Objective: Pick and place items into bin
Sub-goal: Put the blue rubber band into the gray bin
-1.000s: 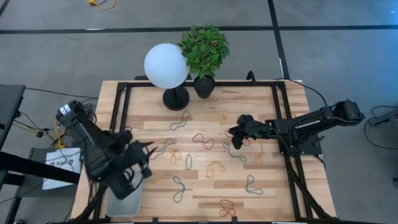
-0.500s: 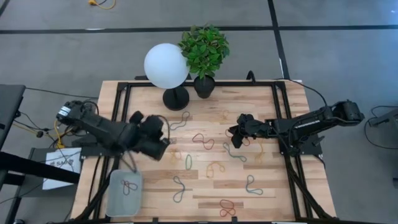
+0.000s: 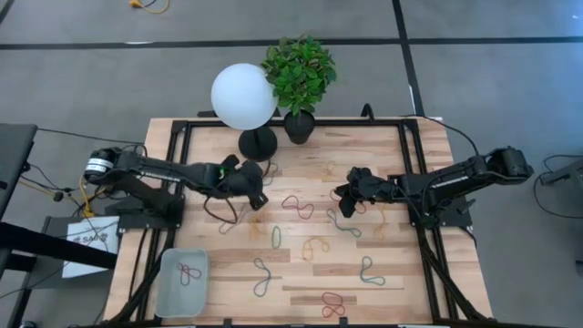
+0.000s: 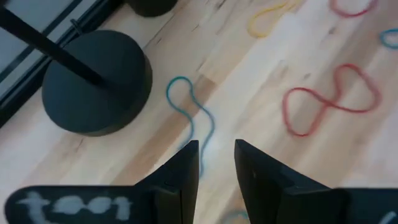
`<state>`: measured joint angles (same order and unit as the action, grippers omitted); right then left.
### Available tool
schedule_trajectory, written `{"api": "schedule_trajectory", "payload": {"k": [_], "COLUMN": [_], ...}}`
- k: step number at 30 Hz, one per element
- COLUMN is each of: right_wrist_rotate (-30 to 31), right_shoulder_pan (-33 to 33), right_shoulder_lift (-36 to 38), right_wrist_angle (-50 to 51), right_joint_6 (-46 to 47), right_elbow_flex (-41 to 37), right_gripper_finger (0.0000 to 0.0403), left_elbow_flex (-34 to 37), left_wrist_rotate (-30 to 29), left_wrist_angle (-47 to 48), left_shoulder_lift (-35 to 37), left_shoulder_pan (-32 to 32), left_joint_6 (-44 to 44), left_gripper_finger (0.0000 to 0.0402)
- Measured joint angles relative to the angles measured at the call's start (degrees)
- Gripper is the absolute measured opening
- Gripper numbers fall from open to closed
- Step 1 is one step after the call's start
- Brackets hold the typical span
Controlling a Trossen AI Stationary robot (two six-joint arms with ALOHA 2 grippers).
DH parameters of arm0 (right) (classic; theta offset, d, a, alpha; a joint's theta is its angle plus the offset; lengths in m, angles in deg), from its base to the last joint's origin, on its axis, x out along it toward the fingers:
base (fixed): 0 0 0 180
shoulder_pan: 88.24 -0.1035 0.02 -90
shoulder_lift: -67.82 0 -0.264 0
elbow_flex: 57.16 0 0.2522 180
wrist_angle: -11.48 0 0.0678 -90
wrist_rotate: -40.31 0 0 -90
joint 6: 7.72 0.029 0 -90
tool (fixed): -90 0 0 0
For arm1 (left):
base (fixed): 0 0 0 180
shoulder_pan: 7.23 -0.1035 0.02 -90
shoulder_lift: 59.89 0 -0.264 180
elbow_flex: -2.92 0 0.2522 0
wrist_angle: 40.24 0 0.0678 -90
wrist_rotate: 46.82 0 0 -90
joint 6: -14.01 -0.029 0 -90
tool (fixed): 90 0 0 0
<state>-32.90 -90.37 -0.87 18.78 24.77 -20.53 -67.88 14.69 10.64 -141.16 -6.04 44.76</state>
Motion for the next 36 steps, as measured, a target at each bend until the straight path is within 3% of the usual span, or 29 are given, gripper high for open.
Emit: {"api": "schedule_trajectory", "payload": {"k": [8, 19, 28, 36], "right_wrist_rotate": [0.0, 0.2, 0.3, 0.3], "right_shoulder_pan": [0.0, 0.0, 0.0, 0.0], "right_shoulder_lift": [0.0, 0.0, 0.0, 0.0], "right_wrist_angle": [0.0, 0.0, 0.0, -0.1], "right_joint_6": [-0.1, -0.1, -0.1, -0.1], "right_elbow_flex": [0.0, 0.0, 0.0, 0.0], "right_gripper_finger": [0.0064, 0.0064, 0.0064, 0.0064], "left_elbow_flex": [8.4, 12.9, 19.9, 20.6], "left_wrist_rotate": [5.0, 15.1, 15.2, 15.2], "left_wrist_angle": [-11.5, -25.5, -34.2, -35.7], "left_shoulder_lift": [-0.4, -0.4, -0.4, -0.4], "left_shoulder_pan": [-8.5, -12.2, -12.2, -12.2], "left_joint_6": [-2.8, -8.1, -9.1, -9.3], "left_gripper_finger": [0.0094, 0.0094, 0.0094, 0.0094]}}
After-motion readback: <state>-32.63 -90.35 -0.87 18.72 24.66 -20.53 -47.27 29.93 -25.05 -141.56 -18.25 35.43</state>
